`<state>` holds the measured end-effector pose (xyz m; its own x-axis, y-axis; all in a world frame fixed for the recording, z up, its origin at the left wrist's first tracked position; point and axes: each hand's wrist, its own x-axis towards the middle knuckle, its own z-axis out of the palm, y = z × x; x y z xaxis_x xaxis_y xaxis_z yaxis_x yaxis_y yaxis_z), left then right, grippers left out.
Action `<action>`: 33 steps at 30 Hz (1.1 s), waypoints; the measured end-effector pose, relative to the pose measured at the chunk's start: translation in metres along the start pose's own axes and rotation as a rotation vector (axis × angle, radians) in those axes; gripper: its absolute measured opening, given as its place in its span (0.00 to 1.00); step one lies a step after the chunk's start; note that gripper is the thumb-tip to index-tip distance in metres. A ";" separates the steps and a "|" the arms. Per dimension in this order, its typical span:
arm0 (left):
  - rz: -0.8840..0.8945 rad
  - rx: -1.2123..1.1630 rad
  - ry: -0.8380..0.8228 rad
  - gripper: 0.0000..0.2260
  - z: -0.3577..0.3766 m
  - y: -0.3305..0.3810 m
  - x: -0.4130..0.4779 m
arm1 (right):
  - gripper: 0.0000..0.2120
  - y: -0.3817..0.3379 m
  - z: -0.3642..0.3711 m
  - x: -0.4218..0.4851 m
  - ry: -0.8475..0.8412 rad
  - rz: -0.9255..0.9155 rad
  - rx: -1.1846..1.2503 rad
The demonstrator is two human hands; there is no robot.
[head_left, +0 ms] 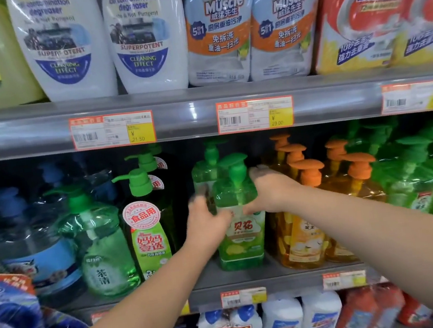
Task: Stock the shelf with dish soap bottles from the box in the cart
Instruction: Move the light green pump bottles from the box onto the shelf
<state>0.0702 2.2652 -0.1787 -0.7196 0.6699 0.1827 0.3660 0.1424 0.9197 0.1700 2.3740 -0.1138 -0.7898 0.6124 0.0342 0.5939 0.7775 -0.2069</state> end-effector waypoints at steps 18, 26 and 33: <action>0.132 1.038 -0.248 0.16 -0.036 0.055 0.092 | 0.37 -0.001 -0.009 -0.005 0.015 0.003 -0.222; 0.175 1.316 -0.229 0.22 -0.051 0.061 0.092 | 0.37 0.011 -0.008 0.010 0.004 0.136 -0.153; 0.173 1.260 -0.245 0.17 -0.057 0.057 0.089 | 0.27 0.019 0.007 0.042 0.090 0.204 -0.070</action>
<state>-0.0070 2.2911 -0.0905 -0.5300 0.8447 0.0746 0.8397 0.5351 -0.0928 0.1468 2.4134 -0.1230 -0.6372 0.7658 0.0867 0.7515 0.6423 -0.1508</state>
